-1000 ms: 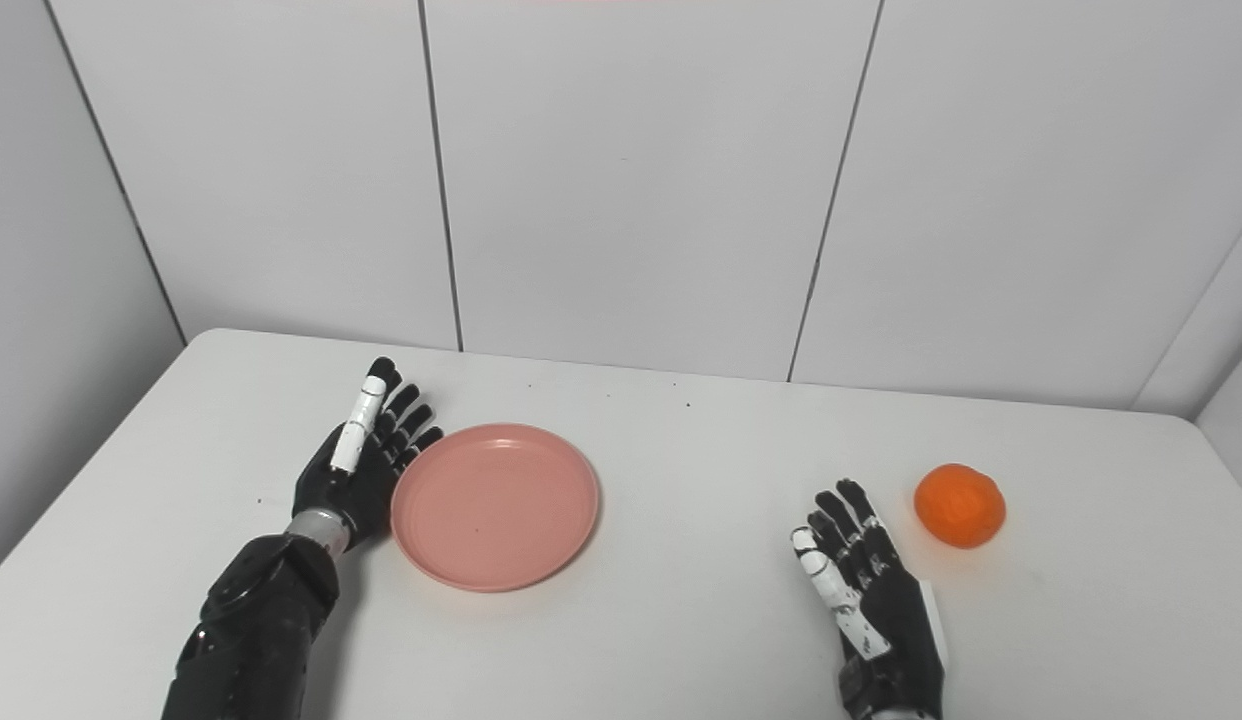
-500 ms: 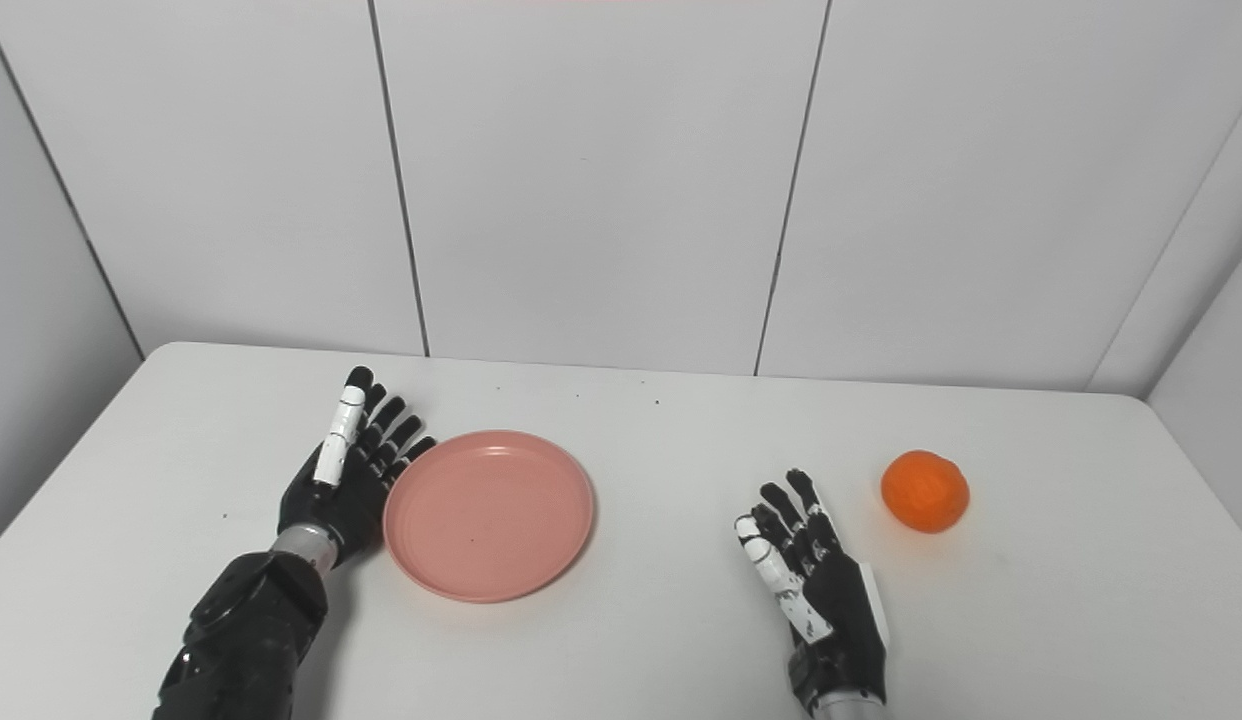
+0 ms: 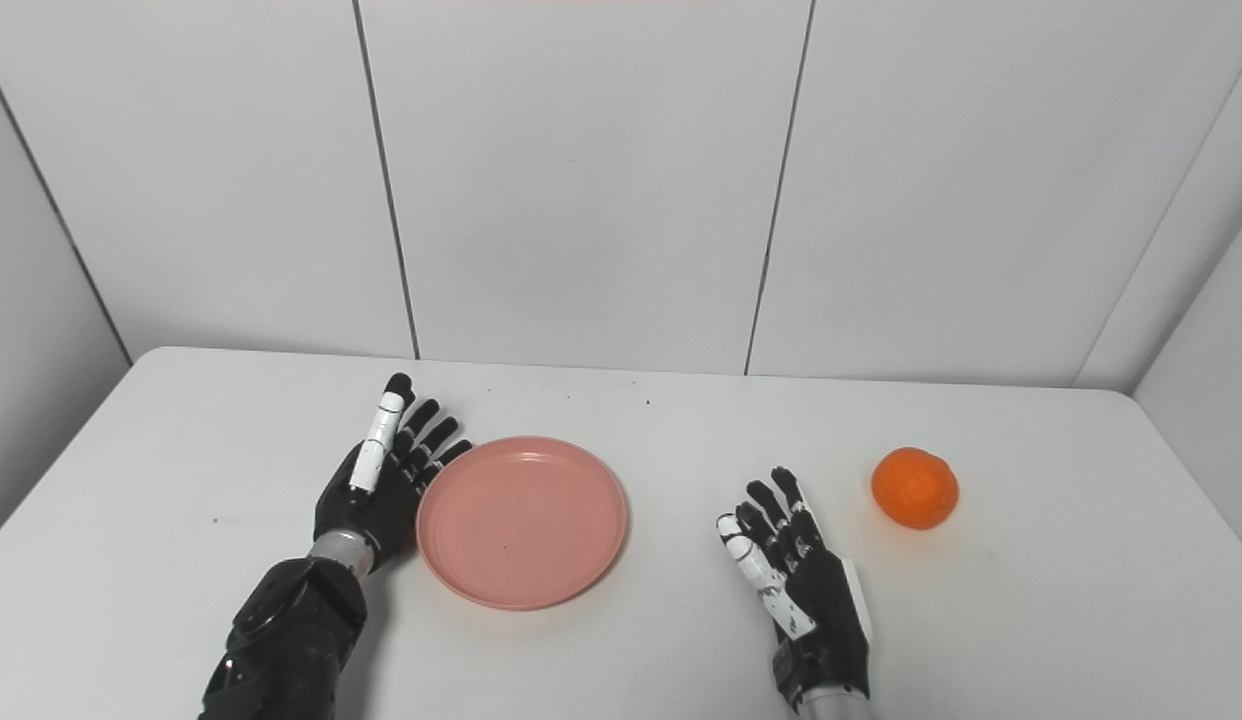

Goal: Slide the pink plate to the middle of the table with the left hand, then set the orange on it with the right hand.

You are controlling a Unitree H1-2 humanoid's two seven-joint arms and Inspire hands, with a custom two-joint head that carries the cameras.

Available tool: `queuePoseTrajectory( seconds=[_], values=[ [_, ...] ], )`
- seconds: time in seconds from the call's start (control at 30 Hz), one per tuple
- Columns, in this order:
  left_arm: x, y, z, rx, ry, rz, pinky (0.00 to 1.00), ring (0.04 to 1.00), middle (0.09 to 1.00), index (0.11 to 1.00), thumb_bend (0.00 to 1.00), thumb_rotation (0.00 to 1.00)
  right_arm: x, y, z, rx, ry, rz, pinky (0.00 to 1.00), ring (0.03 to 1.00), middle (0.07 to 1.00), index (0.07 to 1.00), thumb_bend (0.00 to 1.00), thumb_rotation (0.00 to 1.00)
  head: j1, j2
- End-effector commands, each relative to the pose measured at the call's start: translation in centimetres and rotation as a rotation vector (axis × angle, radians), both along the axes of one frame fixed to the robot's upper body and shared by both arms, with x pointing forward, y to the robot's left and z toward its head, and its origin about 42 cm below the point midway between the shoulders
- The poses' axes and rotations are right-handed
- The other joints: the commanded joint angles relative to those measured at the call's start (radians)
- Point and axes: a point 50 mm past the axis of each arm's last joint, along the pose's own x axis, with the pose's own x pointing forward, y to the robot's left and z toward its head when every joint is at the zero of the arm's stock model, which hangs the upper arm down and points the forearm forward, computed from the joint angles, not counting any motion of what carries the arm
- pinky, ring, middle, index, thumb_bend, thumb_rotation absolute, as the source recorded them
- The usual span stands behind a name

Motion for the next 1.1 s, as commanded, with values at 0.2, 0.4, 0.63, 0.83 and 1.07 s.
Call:
queuePoseTrajectory(
  seconds=[0.2,0.4,0.63,0.83,1.07],
  values=[
    [0.5,-1.8,-0.3,-0.036,0.008,-0.001,0.82,0.913,0.96,1.0,0.79,0.51,0.3,1.4,0.0,-0.01,0.033,0.028,0.96,0.878,0.89,0.94,0.66,0.37,-0.025,0.002],
    [1.1,-2.5,-0.8,-0.036,-0.014,-0.016,0.85,0.945,0.983,1.0,0.77,0.52,0.5,2.5,-0.1,0.032,0.03,0.021,0.96,0.871,0.882,0.929,0.66,0.31,-0.094,-0.005],
    [1.3,-2.6,-1.7,-0.029,-0.044,-0.037,0.83,0.936,0.988,1.0,0.77,0.51,0.9,3.1,-0.3,0.024,0.021,0.027,0.93,0.868,0.872,0.922,0.68,0.34,-0.129,-0.009],
    [1.2,-2.3,-2.4,-0.016,-0.071,-0.083,0.86,0.953,0.986,1.0,0.77,0.51,0.9,3.6,-0.2,0.008,0.021,0.023,0.92,0.865,0.866,0.916,0.67,0.34,-0.165,-0.007],
    [1.1,-2.3,-2.6,-0.033,-0.087,-0.092,0.89,0.955,0.987,1.0,0.74,0.47,1.0,3.8,-0.1,0.01,0.015,0.022,0.92,0.872,0.873,0.922,0.67,0.34,-0.174,-0.002]
  ],
)
